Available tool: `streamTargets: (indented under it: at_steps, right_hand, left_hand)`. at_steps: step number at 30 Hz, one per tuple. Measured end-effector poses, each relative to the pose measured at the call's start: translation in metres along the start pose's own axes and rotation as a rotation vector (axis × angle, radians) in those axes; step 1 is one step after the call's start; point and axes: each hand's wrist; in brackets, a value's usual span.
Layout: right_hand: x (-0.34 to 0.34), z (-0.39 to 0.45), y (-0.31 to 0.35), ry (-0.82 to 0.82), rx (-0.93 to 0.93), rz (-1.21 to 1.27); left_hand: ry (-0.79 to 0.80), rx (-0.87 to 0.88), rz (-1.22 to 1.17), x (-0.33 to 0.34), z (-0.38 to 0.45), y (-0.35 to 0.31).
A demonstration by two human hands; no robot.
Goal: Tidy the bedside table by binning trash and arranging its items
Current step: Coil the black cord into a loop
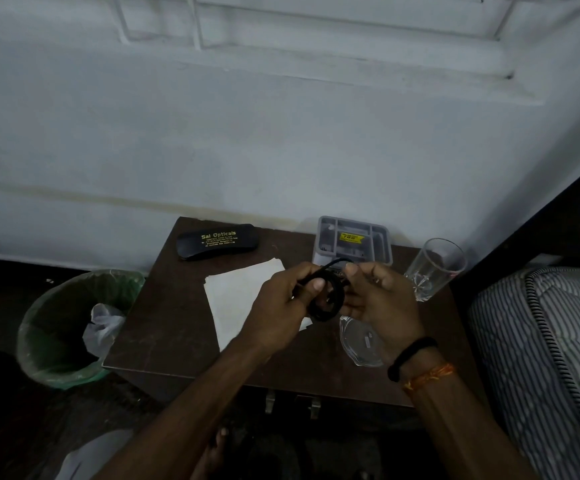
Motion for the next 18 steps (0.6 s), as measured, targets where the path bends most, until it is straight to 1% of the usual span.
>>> streamTargets:
  at_steps: [2,3,6,8,10,12,16,18]
  right_hand:
    - [0.003,0.001,-0.004,0.022,0.078,0.029]
    - [0.003,0.002,-0.006,0.036,0.075,0.007]
    - [0.005,0.002,-0.010,0.071,-0.046,-0.133]
    - [0.006,0.000,-0.008,0.089,-0.057,-0.151]
    - [0.008,0.000,-0.005,0.113,0.038,-0.151]
    - [0.009,0.000,-0.005,0.176,0.116,-0.155]
    - [0.012,-0.006,-0.004,0.327,0.013,-0.289]
    - [0.012,-0.006,-0.005,0.302,-0.025,-0.362]
  left_hand:
    - [-0.043,0.025,0.087,0.000,-0.001,0.001]
    - [-0.063,0.044,0.148,0.001,-0.001,0.002]
    - [-0.099,0.085,0.311,0.001,-0.004,0.004]
    - [-0.136,0.107,0.373,0.000,-0.004,0.006]
    - [-0.176,0.126,0.401,-0.002,-0.004,0.007]
    - [-0.189,0.162,0.429,-0.002,-0.003,0.006]
    - [-0.160,0.223,0.455,-0.002,-0.001,0.007]
    - [-0.137,0.243,0.448,-0.005,0.000,0.008]
Point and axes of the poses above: each hand's wrist, its own z-axis towards the middle knuckle, its own x-axis out of the palm, y = z × x, and after that the axes turned 7 degrees about x, right-handed
